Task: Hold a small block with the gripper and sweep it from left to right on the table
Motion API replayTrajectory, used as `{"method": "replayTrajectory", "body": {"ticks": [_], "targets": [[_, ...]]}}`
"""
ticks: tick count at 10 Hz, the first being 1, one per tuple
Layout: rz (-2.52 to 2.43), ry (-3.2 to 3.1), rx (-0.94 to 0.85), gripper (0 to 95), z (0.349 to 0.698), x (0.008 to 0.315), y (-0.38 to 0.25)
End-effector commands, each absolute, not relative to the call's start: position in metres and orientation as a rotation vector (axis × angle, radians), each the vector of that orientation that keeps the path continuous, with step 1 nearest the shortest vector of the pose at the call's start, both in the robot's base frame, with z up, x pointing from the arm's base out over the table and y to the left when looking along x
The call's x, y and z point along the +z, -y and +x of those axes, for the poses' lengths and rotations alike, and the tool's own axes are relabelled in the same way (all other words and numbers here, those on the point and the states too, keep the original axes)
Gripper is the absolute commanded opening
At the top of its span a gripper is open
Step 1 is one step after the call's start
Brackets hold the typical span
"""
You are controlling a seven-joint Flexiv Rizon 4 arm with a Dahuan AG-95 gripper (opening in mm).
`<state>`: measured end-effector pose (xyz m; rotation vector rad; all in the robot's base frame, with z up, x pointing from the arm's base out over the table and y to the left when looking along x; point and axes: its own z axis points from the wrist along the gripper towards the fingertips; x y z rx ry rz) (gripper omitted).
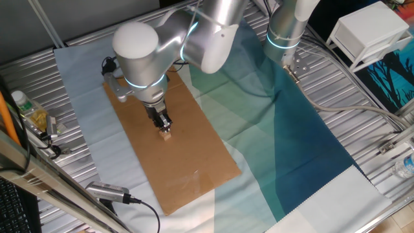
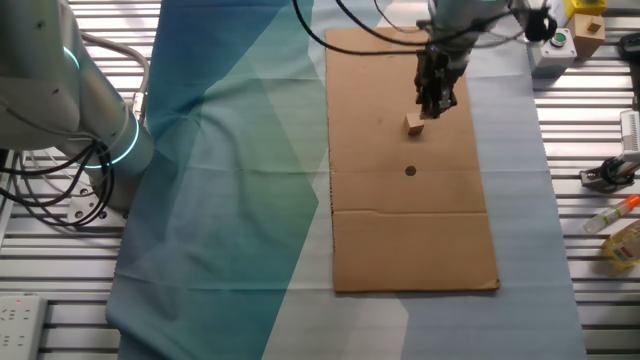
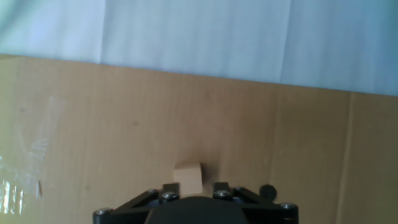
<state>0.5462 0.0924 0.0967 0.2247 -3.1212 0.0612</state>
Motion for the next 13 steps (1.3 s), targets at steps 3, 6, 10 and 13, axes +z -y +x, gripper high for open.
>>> {"method": "replayTrajectory", "body": {"ticks": [3, 6, 10, 13], "targets": [[0.204, 3.113, 0.085, 0.0, 0.5427, 0.1100, -0.0906], [0.180, 3.096, 0.051, 0.0, 0.5426, 0.1100, -0.0905], [0.192, 3.078, -0.013, 0.0, 0.5425, 0.1102, -0.0906], [0.178, 3.072, -0.013, 0.0, 0.5425, 0.1102, -0.0905]]}}
